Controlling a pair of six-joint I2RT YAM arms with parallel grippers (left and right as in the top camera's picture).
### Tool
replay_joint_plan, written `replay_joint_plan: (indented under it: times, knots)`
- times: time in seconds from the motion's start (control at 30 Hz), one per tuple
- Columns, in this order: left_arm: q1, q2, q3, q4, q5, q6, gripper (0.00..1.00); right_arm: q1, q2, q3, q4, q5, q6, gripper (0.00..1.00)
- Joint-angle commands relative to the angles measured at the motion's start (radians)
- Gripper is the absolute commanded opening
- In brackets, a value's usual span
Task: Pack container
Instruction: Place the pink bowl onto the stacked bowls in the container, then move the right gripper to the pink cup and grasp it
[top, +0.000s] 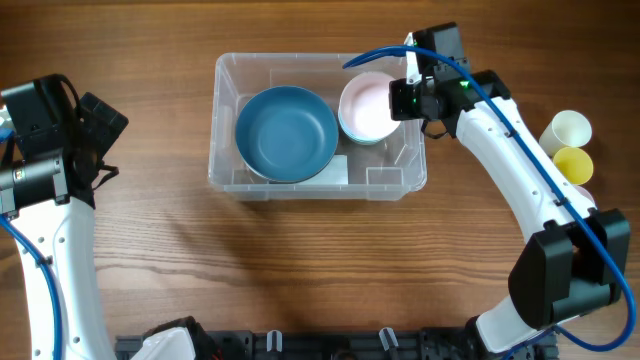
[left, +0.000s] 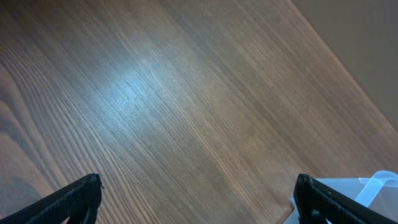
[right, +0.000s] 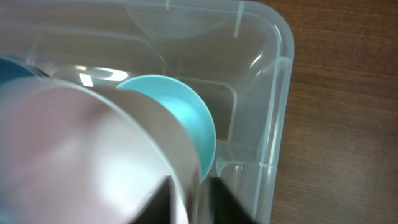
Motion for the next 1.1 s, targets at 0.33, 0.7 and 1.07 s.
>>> replay_joint_plan:
  times: [0.33, 0.7, 1.07]
  knots:
    - [0.005, 0.004, 0.008, -0.001, 0.005, 0.005, 1.00, -0.084, -0.254, 0.013, -0.247, 0.304, 0.202, 0.43]
    - [0.005, 0.004, 0.008, -0.002, 0.005, 0.005, 1.00, -0.616, -0.396, -0.022, -0.538, 0.193, 0.243, 0.41]
    - [0.005, 0.004, 0.008, -0.001, 0.005, 0.005, 1.00, -0.689, -0.395, -0.320, -0.368, 0.178, 0.235, 0.40]
